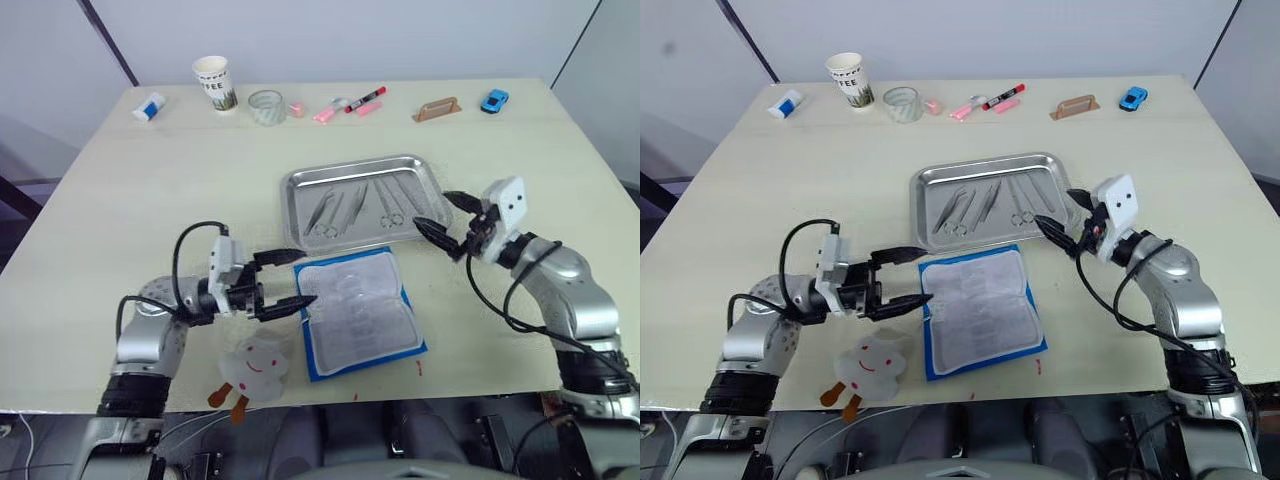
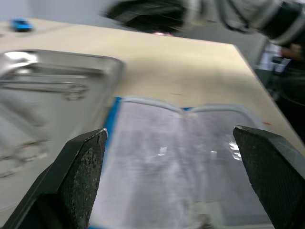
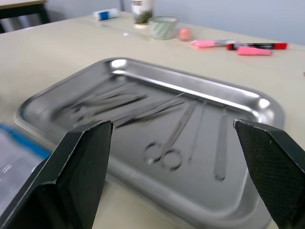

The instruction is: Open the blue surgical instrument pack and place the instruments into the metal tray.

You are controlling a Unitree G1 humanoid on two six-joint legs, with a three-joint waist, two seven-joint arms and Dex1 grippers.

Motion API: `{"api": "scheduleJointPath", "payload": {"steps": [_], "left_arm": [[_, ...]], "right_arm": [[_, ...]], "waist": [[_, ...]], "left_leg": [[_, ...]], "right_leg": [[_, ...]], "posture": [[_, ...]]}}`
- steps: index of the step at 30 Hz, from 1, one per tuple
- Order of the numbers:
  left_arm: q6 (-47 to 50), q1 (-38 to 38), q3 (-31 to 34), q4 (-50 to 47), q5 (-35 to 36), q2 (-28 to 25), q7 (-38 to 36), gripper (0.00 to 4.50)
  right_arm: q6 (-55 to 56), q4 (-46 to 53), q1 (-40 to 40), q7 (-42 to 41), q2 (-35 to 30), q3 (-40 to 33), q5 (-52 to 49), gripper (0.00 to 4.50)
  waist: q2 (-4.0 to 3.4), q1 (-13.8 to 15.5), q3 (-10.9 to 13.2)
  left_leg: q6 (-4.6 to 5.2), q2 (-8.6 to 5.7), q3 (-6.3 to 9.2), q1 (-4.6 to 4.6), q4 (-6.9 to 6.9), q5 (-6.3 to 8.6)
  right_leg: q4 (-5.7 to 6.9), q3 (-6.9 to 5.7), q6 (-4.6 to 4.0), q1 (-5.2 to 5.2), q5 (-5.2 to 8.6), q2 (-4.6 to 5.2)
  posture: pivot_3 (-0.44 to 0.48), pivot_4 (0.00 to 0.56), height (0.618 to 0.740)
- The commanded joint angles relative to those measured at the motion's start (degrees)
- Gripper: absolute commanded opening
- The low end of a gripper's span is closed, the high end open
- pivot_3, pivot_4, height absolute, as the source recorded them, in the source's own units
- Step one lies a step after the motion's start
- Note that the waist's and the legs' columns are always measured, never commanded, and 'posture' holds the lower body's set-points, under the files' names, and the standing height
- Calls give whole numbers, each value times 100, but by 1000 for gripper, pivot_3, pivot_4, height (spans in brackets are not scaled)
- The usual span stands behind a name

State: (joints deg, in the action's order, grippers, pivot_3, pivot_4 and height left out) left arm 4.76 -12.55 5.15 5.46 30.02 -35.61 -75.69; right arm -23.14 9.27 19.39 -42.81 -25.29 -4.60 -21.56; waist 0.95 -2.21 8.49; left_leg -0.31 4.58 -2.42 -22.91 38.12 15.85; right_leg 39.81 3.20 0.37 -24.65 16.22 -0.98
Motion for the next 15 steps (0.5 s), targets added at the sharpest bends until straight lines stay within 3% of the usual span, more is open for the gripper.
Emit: {"api": "scheduleJointPath", "payload": {"steps": [1,5,15], "left_arm": [[-12,277,646,-16,84,-347,200,4500],[152,985,1264,-23,153,-759,333,4500],[-121,2133,2028,-172,-113,-846,834,4500]], "right_arm": [[470,274,-565,-413,-284,-473,-286,4460],[485,257,-1508,-1185,-720,-1016,-897,4460],[968,-153,-2906,-1964,-1175,-1814,-1136,4460]], "waist": [[5,1,3],[10,2,13],[29,42,33]], "left_leg": [[0,0,0,0,0,0],[-1,1,-4,-1,-7,1],[-1,0,-14,11,9,0]], "right_leg": [[-1,0,0,0,0,0],[-9,-1,0,0,1,7],[-2,8,11,10,-5,9]], "posture": [[0,150,725],[0,150,725],[0,150,725]]}}
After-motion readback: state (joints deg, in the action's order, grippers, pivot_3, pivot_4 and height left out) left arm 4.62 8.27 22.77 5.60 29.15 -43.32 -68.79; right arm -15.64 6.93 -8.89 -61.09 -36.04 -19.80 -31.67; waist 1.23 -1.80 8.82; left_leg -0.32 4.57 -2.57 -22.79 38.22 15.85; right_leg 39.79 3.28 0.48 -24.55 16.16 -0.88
